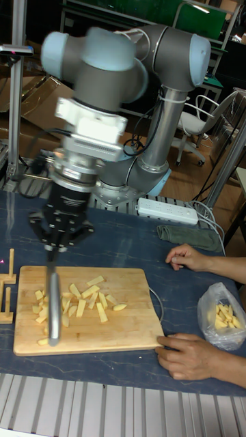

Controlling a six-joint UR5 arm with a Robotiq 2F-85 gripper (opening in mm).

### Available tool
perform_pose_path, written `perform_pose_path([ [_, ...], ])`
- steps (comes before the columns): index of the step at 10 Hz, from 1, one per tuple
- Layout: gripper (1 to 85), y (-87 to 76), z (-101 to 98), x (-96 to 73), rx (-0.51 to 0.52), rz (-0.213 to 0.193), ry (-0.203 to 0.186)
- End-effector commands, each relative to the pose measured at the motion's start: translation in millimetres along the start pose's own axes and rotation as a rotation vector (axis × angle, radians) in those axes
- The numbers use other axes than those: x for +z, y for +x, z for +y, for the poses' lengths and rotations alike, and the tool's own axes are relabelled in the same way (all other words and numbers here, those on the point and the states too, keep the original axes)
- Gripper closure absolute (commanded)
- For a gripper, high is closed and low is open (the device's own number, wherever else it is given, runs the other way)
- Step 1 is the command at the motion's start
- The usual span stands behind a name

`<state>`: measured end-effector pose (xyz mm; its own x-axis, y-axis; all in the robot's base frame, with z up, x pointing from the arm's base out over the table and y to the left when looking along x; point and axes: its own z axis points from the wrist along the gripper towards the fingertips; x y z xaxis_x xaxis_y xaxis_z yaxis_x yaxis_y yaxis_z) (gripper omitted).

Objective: Chop the potatoes

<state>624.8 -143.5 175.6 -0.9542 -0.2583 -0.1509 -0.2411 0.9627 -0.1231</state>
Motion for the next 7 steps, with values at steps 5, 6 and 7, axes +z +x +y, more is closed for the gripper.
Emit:
perform_pose_path([
  [5,84.7,24.2,-67.9,17.8,-0.102,-0.054,0.016],
  [6,84.7,23.5,-69.4,21.4,-0.103,-0.058,0.018],
  [7,84.7,22.0,-69.9,24.7,-0.103,-0.063,0.018],
])
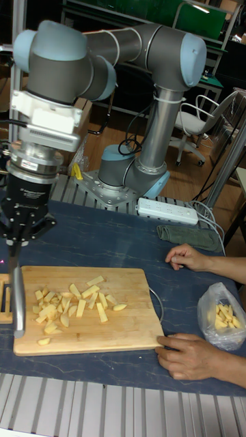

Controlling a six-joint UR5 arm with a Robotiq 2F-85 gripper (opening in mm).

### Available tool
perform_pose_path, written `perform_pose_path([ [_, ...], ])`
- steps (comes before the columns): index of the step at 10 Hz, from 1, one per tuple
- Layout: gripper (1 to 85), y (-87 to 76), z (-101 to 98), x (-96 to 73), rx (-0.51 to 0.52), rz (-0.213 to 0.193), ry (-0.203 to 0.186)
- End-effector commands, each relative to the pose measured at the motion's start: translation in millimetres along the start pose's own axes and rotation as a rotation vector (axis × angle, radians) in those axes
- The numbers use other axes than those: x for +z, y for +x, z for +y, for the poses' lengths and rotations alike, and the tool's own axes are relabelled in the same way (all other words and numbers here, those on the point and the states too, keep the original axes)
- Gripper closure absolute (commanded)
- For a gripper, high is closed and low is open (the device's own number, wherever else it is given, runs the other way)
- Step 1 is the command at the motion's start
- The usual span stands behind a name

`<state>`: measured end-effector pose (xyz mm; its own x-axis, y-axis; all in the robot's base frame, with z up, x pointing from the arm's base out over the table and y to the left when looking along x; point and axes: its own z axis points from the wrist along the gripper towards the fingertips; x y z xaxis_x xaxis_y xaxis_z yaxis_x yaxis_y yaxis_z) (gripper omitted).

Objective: Chop the potatoes

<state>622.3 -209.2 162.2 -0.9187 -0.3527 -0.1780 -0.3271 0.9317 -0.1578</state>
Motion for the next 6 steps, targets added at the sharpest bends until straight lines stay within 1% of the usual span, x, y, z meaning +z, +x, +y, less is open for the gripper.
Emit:
perform_pose_path([
  [1,84.7,0.2,-8.5,11.0,-0.004,-0.024,-0.002],
  [3,84.7,-1.6,-7.9,20.6,0.013,-0.021,-0.003],
  [6,84.7,0.0,-1.8,36.3,0.040,-0.020,-0.027],
])
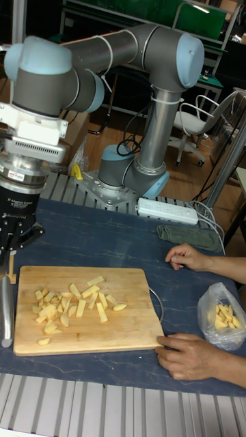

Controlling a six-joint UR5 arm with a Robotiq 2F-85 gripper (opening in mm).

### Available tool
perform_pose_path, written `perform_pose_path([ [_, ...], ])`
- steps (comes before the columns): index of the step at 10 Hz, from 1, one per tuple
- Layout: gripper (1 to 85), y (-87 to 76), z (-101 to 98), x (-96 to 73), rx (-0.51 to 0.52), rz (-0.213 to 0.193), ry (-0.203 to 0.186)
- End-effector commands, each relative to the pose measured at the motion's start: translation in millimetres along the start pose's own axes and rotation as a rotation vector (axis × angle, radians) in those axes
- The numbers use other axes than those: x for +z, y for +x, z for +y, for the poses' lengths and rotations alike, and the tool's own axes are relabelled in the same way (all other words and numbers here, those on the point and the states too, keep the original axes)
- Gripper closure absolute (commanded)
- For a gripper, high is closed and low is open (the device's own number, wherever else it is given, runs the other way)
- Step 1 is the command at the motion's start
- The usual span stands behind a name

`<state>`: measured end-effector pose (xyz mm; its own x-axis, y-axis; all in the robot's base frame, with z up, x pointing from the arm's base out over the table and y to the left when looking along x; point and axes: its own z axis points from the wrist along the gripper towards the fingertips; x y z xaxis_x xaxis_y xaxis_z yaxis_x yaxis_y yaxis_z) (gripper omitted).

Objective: Chop the potatoes

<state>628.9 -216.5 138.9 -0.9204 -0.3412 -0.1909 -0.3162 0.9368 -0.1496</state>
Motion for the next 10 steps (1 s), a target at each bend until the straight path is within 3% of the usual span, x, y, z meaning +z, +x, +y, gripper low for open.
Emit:
perform_pose_path([
  [1,84.7,1.1,3.3,15.0,0.029,-0.009,-0.023],
  [3,84.7,4.3,2.8,27.6,0.028,-0.026,-0.034],
  [5,84.7,12.8,11.5,36.8,-0.028,-0.019,-0.081],
  [10,84.7,17.3,10.4,50.2,-0.078,-0.039,-0.081],
])
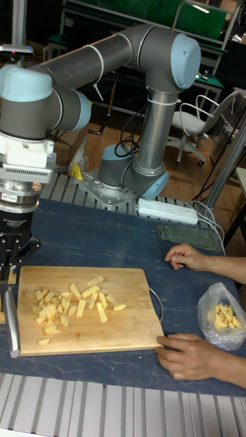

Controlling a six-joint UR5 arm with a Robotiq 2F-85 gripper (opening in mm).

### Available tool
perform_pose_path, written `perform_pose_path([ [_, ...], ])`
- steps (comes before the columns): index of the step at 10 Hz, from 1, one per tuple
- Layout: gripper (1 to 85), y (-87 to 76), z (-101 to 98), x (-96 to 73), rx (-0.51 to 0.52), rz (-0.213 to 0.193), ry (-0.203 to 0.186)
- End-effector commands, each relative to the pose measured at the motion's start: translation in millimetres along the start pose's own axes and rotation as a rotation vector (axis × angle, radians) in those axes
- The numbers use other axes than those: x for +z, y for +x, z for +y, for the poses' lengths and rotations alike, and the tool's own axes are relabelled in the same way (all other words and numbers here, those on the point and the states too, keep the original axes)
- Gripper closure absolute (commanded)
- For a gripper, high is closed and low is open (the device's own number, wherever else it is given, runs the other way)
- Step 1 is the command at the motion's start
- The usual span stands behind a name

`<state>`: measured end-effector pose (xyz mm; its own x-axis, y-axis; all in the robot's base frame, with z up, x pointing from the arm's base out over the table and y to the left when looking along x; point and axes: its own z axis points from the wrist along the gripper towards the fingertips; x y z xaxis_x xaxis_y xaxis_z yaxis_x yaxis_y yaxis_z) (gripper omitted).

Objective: Chop the potatoes

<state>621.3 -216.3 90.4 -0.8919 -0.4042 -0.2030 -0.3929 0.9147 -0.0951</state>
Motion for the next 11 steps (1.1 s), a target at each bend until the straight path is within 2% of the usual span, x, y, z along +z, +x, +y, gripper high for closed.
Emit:
perform_pose_path([
  [1,84.7,0.5,0.4,6.4,-0.015,-0.026,-0.012],
  [4,84.7,2.2,-2.2,10.5,-0.021,-0.022,-0.001],
  [5,80.7,2.5,-4.7,10.5,-0.049,-0.021,0.009],
  [8,60.0,3.2,-1.1,10.7,-0.096,-0.019,-0.004],
  [9,56.0,4.3,0.7,10.4,-0.102,-0.014,-0.012],
  [10,47.7,4.5,4.0,9.3,-0.118,-0.013,-0.026],
  [11,44.0,3.3,3.0,8.2,-0.127,-0.017,-0.025],
])
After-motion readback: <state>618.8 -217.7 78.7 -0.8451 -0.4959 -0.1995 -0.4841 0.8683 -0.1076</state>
